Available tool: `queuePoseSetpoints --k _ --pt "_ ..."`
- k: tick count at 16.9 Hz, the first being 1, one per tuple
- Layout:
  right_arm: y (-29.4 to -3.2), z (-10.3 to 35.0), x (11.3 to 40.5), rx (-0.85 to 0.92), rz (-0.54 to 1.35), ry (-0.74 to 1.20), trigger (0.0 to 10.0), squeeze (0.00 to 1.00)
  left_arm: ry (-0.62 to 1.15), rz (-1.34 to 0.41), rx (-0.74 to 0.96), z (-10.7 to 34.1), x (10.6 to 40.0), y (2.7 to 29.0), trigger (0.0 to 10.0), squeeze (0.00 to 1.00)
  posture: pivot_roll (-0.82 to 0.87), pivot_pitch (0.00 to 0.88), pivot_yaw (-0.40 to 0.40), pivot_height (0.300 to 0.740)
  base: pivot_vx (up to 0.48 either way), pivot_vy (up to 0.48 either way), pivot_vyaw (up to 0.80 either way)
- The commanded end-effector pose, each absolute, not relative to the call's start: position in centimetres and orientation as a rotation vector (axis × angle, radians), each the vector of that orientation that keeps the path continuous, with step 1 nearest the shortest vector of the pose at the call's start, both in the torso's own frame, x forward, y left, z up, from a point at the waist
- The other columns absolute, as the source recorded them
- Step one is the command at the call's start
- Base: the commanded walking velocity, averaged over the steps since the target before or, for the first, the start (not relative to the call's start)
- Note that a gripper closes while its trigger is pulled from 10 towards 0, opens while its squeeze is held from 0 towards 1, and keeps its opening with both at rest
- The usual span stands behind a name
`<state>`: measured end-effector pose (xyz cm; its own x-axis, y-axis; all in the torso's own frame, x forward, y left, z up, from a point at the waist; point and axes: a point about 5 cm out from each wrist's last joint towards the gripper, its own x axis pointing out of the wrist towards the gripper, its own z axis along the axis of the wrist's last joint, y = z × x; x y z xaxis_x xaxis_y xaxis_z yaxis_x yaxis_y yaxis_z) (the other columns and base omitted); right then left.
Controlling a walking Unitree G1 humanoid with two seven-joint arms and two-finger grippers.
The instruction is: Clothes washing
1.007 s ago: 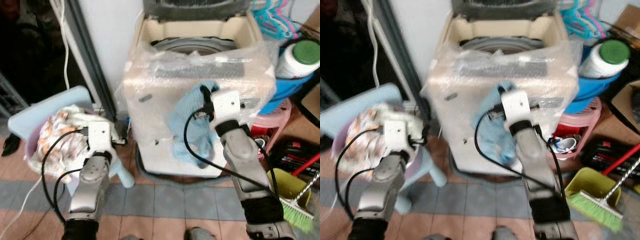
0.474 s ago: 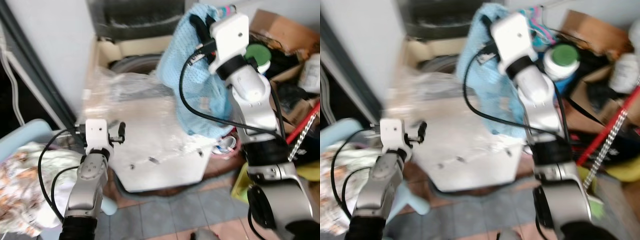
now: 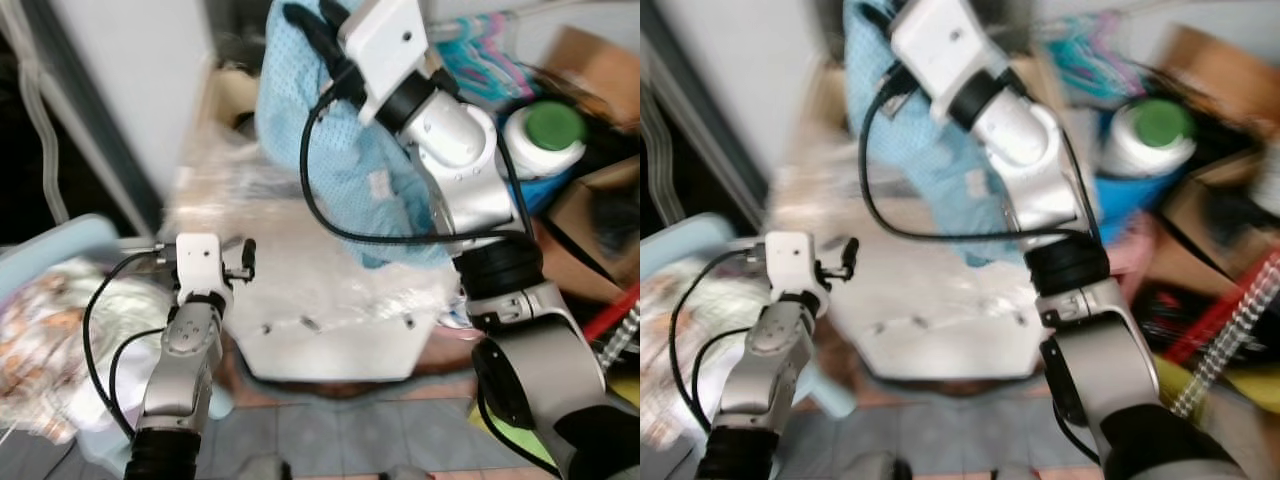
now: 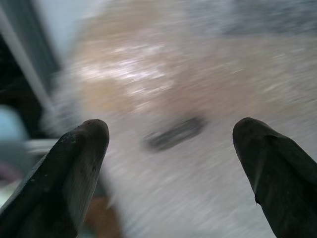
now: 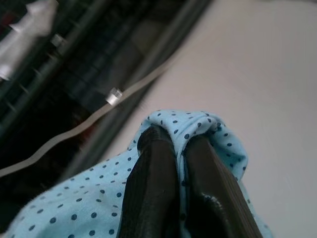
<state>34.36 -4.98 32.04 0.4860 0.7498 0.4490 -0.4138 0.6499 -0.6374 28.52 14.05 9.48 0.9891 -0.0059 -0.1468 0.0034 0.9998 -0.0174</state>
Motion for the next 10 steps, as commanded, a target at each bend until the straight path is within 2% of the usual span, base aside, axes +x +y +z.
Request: queuePoseSetpoints --k 1,4,6,10 --pt "-5.4 32.1 34.3 -0.479 0.75 -0.788 10.0 0.0 0.15 -0.004 -0.012 9.4 28.4 13.9 10.0 0.0 -0.09 0.0 0.089 0.74 0.0 0.0 0.73" --pt "-6.0 31.9 34.5 -0.466 0.748 -0.773 10.0 0.0 0.144 -0.021 -0.013 9.5 28.4 13.8 10.0 0.0 -0.1 0.0 0.089 0.74 0.0 0.0 0.71" --pt "-6.4 32.1 34.8 -0.463 0.731 -0.766 10.0 0.0 0.144 -0.026 -0.015 9.4 28.4 13.7 10.0 0.0 -0.1 0.0 0.092 0.74 0.281 0.0 0.67" --pt "-7.4 31.5 35.9 -0.434 0.635 -0.702 10.0 0.0 0.143 -0.026 -0.012 9.4 28.3 13.7 10.0 0.0 -0.1 0.0 0.093 0.74 0.299 0.0 0.0"
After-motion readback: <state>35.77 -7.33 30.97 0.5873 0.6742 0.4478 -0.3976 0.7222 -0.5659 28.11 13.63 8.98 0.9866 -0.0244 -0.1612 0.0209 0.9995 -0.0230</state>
